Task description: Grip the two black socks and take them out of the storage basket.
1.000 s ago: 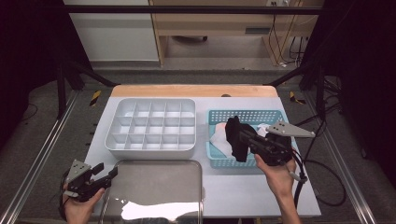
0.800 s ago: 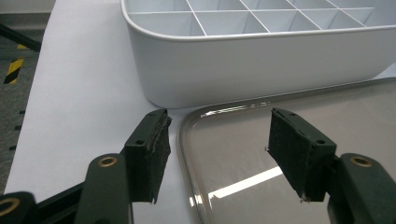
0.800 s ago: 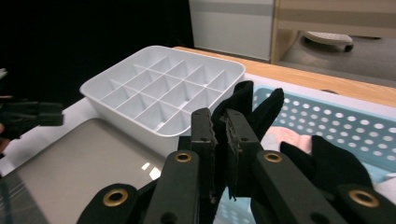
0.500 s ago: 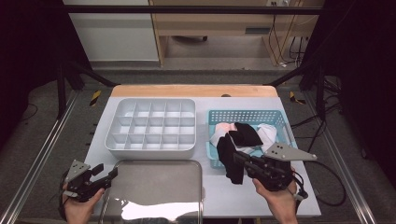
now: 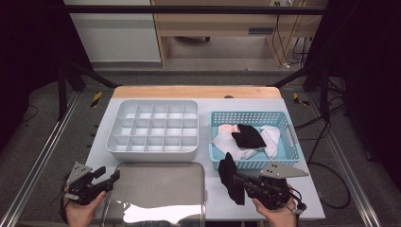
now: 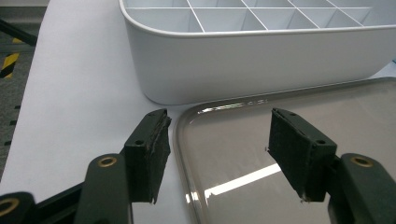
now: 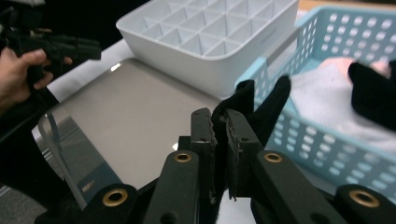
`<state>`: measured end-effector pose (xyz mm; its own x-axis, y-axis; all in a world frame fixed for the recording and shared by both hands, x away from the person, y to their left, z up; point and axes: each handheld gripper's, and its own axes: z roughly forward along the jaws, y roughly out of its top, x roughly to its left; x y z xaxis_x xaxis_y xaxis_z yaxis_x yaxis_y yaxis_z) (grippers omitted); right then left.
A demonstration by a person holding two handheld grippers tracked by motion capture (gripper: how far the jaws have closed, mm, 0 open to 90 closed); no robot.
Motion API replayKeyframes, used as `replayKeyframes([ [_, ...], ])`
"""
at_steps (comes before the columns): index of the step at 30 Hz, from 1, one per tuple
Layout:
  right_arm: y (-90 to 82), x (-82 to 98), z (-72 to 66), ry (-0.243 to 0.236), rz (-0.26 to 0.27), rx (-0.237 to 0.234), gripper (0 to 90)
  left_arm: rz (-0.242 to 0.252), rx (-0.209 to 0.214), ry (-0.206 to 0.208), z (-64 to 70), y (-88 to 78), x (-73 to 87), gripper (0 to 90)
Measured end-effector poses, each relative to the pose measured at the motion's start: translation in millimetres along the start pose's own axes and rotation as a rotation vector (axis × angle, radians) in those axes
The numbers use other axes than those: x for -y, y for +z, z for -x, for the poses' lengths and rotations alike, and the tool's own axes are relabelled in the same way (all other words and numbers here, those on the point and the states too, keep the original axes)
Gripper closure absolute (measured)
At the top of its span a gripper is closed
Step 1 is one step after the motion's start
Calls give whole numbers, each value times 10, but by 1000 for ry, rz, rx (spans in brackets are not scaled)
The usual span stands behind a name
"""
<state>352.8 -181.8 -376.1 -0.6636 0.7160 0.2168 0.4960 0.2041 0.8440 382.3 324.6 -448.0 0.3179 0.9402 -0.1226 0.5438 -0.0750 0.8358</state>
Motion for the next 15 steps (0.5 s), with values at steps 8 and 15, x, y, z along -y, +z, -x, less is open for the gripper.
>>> replayKeyframes([
  [8,263,304,100,55,-107,3,834,1,0,1,3,0,2,371],
  [15,407,467,196,87,-164,30,832,0,0,2,4,1,3,372],
])
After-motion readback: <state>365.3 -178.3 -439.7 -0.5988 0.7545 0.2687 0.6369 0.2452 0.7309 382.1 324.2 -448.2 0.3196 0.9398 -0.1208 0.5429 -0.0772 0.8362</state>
